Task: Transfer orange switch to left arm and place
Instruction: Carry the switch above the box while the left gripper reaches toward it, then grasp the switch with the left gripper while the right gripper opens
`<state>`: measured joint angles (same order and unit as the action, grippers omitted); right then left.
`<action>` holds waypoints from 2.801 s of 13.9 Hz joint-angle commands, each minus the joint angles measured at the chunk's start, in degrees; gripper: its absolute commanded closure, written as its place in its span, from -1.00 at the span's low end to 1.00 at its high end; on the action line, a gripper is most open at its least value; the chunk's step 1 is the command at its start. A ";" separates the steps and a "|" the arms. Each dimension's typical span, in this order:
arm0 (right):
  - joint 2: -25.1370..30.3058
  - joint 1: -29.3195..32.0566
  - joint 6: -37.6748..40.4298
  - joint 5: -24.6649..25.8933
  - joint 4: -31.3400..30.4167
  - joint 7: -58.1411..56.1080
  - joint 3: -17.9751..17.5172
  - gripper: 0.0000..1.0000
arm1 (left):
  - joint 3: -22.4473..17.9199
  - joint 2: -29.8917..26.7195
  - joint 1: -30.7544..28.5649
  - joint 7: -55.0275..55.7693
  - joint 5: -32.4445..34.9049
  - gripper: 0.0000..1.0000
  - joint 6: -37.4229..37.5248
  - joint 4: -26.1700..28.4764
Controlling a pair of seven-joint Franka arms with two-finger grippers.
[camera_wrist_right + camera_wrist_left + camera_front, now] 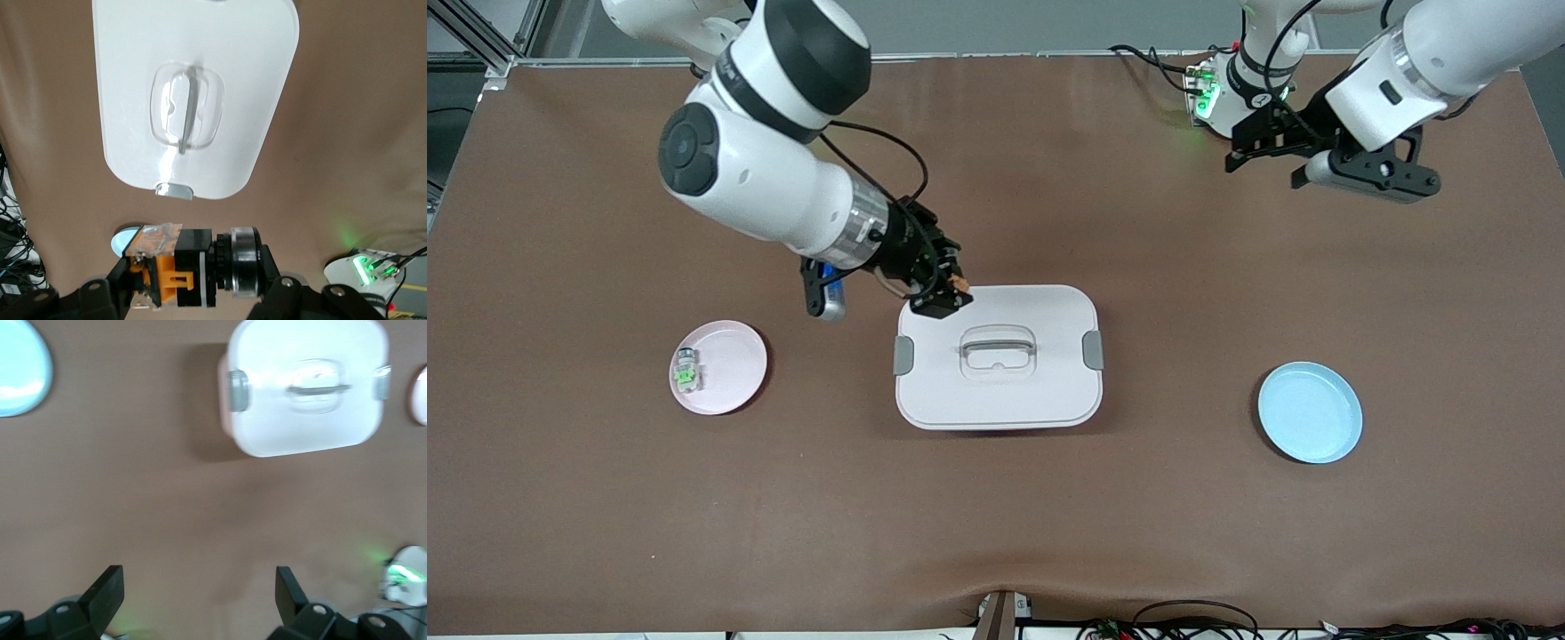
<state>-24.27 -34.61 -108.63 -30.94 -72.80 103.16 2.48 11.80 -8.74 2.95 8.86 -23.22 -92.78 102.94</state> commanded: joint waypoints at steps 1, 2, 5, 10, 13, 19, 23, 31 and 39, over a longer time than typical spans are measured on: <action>-0.69 -3.52 -3.67 -0.70 1.35 5.73 0.60 1.00 | 0.24 -1.19 -0.41 -0.25 -6.90 -1.00 -3.01 2.88; -1.04 -4.14 -4.99 -0.70 1.35 6.79 0.60 1.00 | 0.24 -1.02 -0.32 -0.25 -10.67 -1.00 -3.37 3.58; -3.58 -6.95 -11.92 -0.79 1.43 12.05 0.60 1.00 | 3.31 -1.19 -0.67 -0.25 -16.49 -1.00 -8.98 6.13; -12.71 -10.47 -14.85 -0.61 10.56 17.86 0.69 1.00 | 6.03 -0.84 -0.41 -0.34 -26.16 -0.95 -17.67 10.26; -13.87 -12.06 -17.22 -0.26 10.49 18.40 0.69 1.00 | 7.00 -0.31 -0.32 -1.57 -27.84 -0.88 -23.04 12.90; -13.96 -13.72 -16.61 -0.52 10.57 21.38 0.60 1.00 | 7.18 0.57 -4.01 -11.75 -27.93 -0.81 -23.06 16.68; -13.96 -14.25 -17.22 -0.70 11.01 22.18 0.51 1.00 | 7.09 2.67 -4.01 -12.12 -33.46 -0.58 -24.46 16.42; -14.13 -15.04 -18.71 -0.79 12.51 23.67 0.51 1.00 | 8.14 5.14 -3.31 -12.12 -37.42 -0.51 -28.94 16.24; -14.40 -15.40 -19.86 -0.79 12.60 23.85 0.42 1.00 | 11.31 5.40 -3.31 -12.29 -39.71 -0.31 -31.67 16.68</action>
<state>-37.60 -49.57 -128.21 -30.95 -62.14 125.81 2.54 22.14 -3.25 -0.17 -2.22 -61.45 -123.48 119.13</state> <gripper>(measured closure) 0.273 0.278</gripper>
